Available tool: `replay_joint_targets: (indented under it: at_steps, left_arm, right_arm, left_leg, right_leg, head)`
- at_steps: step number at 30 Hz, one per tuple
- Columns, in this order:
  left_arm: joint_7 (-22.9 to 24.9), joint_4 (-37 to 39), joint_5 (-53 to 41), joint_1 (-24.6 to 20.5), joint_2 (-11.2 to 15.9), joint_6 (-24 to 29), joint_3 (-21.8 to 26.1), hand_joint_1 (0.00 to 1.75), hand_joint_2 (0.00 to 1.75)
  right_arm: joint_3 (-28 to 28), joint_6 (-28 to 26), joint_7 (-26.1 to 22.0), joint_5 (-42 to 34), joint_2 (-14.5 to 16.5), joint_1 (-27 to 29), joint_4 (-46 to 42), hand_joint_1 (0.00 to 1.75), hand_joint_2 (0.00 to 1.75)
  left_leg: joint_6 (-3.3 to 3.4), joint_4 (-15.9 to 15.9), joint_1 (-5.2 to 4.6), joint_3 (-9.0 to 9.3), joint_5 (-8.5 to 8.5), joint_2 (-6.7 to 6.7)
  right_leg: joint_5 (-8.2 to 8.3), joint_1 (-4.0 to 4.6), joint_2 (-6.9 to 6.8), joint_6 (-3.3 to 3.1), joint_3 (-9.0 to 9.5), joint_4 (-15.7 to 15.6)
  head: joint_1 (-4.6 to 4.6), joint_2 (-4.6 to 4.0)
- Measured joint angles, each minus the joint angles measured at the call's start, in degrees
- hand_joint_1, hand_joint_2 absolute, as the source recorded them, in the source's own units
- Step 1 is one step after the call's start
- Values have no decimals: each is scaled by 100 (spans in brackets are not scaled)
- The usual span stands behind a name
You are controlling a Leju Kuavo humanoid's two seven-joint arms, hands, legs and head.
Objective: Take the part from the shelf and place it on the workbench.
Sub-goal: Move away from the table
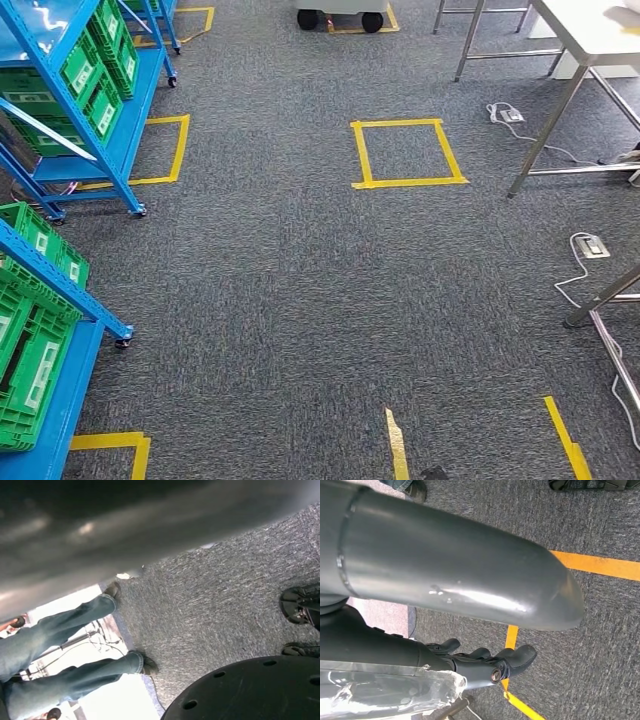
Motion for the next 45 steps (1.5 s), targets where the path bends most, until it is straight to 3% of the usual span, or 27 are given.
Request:
replay_joint_targets:
  at_steps: [3, 7, 9, 10, 12, 13, 14, 15, 17, 19, 22, 24, 25, 27, 28, 29, 30, 32, 33, 34, 38, 45]
  left_arm:
    - [1, 0, 0, 0, 0, 0, 0, 0, 0]
    - [0, -1, 0, 1, 16, 1, 0, 0, 0]
    - [-1, 0, 1, 2, 9, -1, 0, 0, 0]
    - [-1, 1, 1, 1, 4, -2, 0, 0, 0]
    - [-1, -1, 1, -5, 1, -3, 0, 0, 0]
    - [-1, -1, 1, -6, 3, -3, 0, 0, 0]
    - [-1, -2, 1, -2, 5, -3, 0, 0, 0]
    - [-1, -2, 1, 4, 5, -3, 1, 0, 0]
    - [0, -2, 1, 14, 1, -4, 2, 0, 0]
    - [0, -2, 1, 4, 14, -4, 2, 0, 0]
    - [-1, -2, 1, -10, 26, -4, 2, 0, 0]
    - [-2, -2, 1, -6, 21, -5, 2, 0, 0]
    - [-2, -2, 1, -7, 17, -6, 2, 0, 0]
    - [-1, -2, 1, -9, 11, -7, 2, 0, 0]
    - [-1, -2, 1, -5, 11, -7, 2, 0, 0]
    - [-1, -2, 1, 4, 10, -7, 2, 0, 0]
    - [-2, -2, 1, 12, 10, -7, 2, 0, 0]
    - [-2, -2, 1, 22, 9, -7, 3, 0, 0]
    - [-1, -2, 1, 20, 9, -7, 3, 0, 0]
    - [-1, -2, 1, 16, 10, -7, 4, 0, 0]
    - [-2, -2, 3, 14, 10, -7, 4, 0, 0]
    - [-1, -2, 3, 17, 4, -7, 5, 0, 0]
  right_arm:
    - [0, 0, 0, 0, 0, 0, 0, 0, 0]
    - [0, 2, 3, 4, -1, -5, -1, 0, 0]
    - [0, 1, 7, 13, -4, -15, -3, 0, 0]
    - [0, 0, 9, 16, -5, -17, -4, 0, 0]
    - [0, 2, 10, 17, -10, -13, -4, 0, 0]
    - [0, 3, 12, 17, -11, -3, -3, 0, 0]
    - [0, 4, 14, 18, -13, 8, -3, 0, 0]
    - [0, 4, 16, 19, -16, 16, -2, 0, 0]
    - [0, 4, 17, 22, -25, 22, -2, 0, 0]
    - [1, 7, 17, 26, -26, 19, 1, 0, 0]
    - [-1, 10, 21, 39, -25, 22, 4, 0, 0]
    - [-2, 6, 26, 49, -28, 24, 4, 0, 0]
    - [-2, 5, 26, 53, -28, 23, 4, 0, 0]
    - [-2, 4, 26, 59, -28, 24, 4, 0, 0]
    - [-2, 4, 26, 60, -29, 26, 4, 0, 0]
    - [-3, 4, 26, 60, -30, 29, 4, 0, 0]
    - [-3, 4, 26, 61, -30, 32, 4, 0, 0]
    - [-4, 4, 26, 66, -31, 35, 4, 0, 0]
    - [-3, 4, 26, 69, -31, 32, 5, 0, 0]
    - [-3, 4, 26, 72, -31, 27, 7, 0, 0]
    - [-3, 4, 26, 74, -33, 16, 9, 0, 0]
    - [-4, 4, 24, 75, -34, 12, 9, 0, 0]
  left_leg:
    - [1, 2, -1, 0, -2, 0]
    - [120, -66, -15, 52, -7, -1]
    - [162, -238, 20, 170, 45, 6]
    - [176, -301, 37, 222, 65, 9]
    - [193, -320, 31, 258, 51, 12]
    - [188, -318, 30, 271, 34, 9]
    - [174, -316, 31, 293, 11, 3]
    - [148, -310, 37, 323, -17, -3]
    - [70, -273, 53, 393, -104, -13]
    - [-16, -199, 52, 424, -199, -23]
    - [-84, -164, 63, 431, -251, -36]
    - [-133, 16, 87, 361, -372, -28]
    - [-159, 273, 95, 235, -504, -22]
    - [-188, 1073, 100, -216, -806, -14]
    - [-190, 1413, 103, -440, -879, -14]
    - [-183, 1590, 105, -593, -844, -14]
    - [-167, 1541, 105, -638, -682, -14]
    - [-115, 914, 99, -459, -142, -14]
    - [-92, 583, 83, -331, 57, -14]
    - [-70, 312, 67, -216, 148, -13]
    - [-159, 35, 52, -100, 69, -29]
    - [-82, 35, 44, -78, 13, -33]
  right_leg:
    - [1, -2, 0, 2, 0, -3]
    - [16, -27, -4, 88, 51, -79]
    - [-91, -13, 15, 107, 7, 79]
    - [-221, -14, 27, 112, -122, 340]
    - [-516, -30, 41, 129, -584, 1105]
    - [-573, -46, 42, 146, -797, 1406]
    - [-512, -66, 41, 164, -924, 1520]
    - [-335, -88, 40, 186, -935, 1406]
    - [145, -138, 44, 240, -696, 731]
    - [362, -154, 77, 223, -448, 220]
    - [327, -128, 101, 94, -390, 157]
    - [311, -125, 96, 19, -364, 153]
    - [299, -127, 90, -17, -345, 148]
    - [256, -111, 76, -65, -310, 148]
    - [233, -103, 72, -77, -287, 148]
    - [206, -96, 74, -82, -255, 148]
    - [175, -91, 80, -80, -211, 148]
    - [94, -87, 94, -56, -116, 145]
    - [50, -80, 97, -33, -83, 143]
    - [17, -75, 99, -8, -69, 139]
    - [-35, -64, 82, -17, -60, 130]
    - [-27, -68, 80, 4, 8, 9]
  head:
    - [0, 1]
    - [-6, 1]
    - [10, 1]
    - [19, 1]
    - [27, 1]
    - [27, 1]
    - [24, 1]
    - [25, 1]
    - [26, 0]
    - [34, 1]
    - [9, 1]
    - [-11, 2]
    - [-20, 2]
    - [-33, 2]
    - [-30, 2]
    - [-31, 2]
    - [-31, 2]
    - [-31, 2]
    - [-29, 2]
    - [-35, 2]
    - [-17, 2]
    - [-16, 2]
